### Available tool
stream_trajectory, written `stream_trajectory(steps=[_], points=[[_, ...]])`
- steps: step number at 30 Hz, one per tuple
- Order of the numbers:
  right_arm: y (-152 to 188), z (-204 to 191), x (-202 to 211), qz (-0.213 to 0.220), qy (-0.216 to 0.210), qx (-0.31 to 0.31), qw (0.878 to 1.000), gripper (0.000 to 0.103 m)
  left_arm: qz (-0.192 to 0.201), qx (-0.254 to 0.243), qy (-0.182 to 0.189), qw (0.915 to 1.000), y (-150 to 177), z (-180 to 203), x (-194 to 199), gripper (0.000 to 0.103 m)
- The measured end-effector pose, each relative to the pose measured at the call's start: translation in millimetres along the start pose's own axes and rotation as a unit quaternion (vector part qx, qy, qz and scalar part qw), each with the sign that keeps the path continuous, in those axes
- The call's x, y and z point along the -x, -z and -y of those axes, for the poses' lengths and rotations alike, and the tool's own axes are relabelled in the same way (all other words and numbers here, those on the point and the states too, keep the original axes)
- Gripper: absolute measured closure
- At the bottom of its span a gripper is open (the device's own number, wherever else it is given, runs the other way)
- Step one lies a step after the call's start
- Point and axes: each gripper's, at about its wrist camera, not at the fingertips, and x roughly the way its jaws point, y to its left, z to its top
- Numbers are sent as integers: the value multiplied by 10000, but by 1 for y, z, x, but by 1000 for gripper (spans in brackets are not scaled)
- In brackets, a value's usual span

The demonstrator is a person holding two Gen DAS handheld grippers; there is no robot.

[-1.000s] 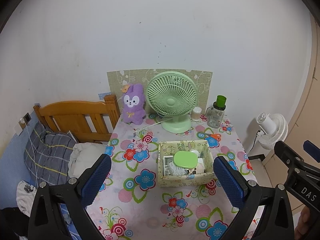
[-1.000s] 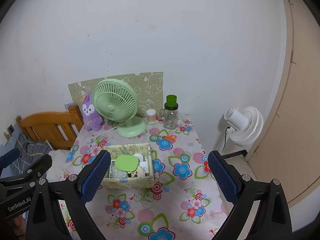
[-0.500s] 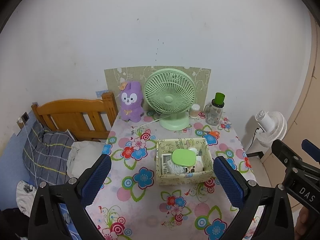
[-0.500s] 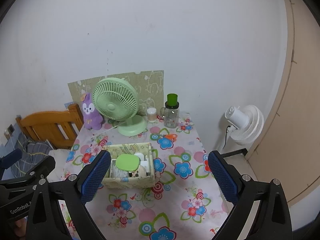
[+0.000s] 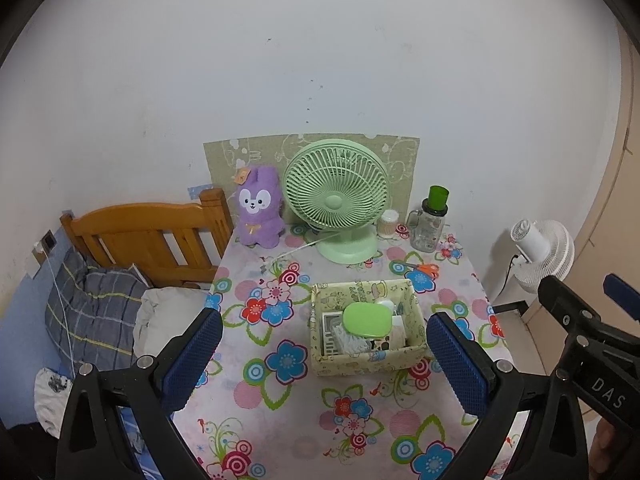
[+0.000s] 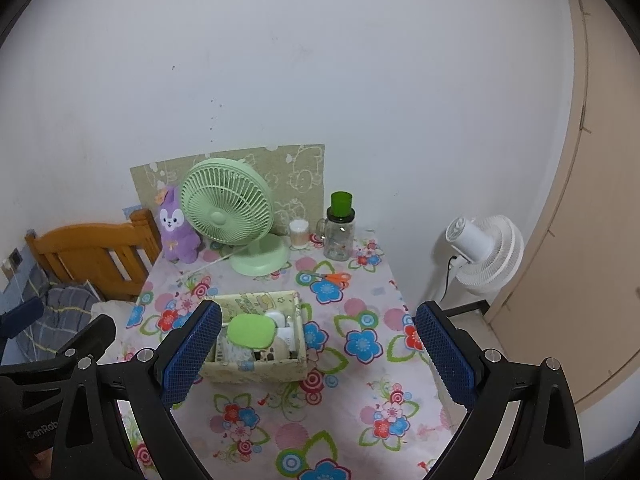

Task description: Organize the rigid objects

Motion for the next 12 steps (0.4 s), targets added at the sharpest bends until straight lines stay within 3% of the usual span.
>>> stream_trajectory(steps=[12], points=[[0,-5,-8,95,243,-25,9997,4,74,-80,157,9998,-3,-1,-8,0]])
